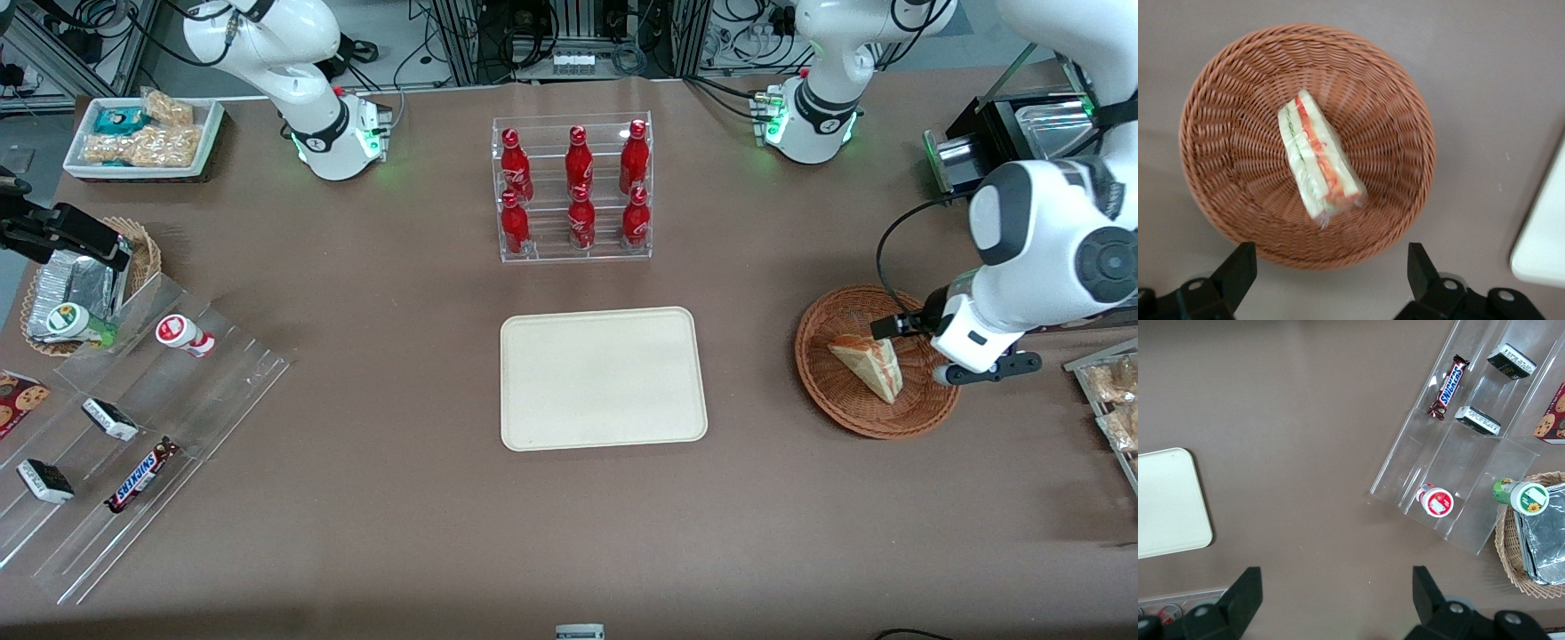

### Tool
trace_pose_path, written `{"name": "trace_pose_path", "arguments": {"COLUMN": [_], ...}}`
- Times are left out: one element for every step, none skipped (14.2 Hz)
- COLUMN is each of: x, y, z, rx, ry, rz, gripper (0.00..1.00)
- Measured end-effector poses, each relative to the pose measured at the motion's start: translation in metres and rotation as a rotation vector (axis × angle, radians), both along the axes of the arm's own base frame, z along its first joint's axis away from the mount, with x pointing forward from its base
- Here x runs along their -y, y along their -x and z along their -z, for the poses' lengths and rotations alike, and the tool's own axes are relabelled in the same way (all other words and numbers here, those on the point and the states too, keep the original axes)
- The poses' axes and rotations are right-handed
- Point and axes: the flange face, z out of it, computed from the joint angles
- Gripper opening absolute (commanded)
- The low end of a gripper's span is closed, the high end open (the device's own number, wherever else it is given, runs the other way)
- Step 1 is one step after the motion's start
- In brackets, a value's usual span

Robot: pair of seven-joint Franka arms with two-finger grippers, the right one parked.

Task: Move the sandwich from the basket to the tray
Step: 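Lower the left gripper and close it on the wrapped sandwich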

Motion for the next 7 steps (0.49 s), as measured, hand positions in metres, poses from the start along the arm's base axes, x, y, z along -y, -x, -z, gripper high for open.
{"name": "trace_pose_path", "arguments": {"x": [0.0, 0.0, 0.0, 0.0, -0.001, -0.001, -0.001], "y": [0.004, 0.007, 0.01, 0.011, 0.01, 0.009, 0.008], "z": [0.012, 0.022, 0.031, 0.038, 0.044, 0.051, 0.058], "rx": [0.016, 0.029, 0.037, 0.041, 0.046, 0.048, 0.049], "ry": [-0.011, -0.022, -0.031, -0.04, -0.046, -0.052, -0.056], "rz": [-0.077, -0.155, -0.234, -0.306, -0.371, -0.426, -0.468], "gripper": [1.0, 1.0, 1.0, 1.0, 1.0, 1.0, 1.0]}}
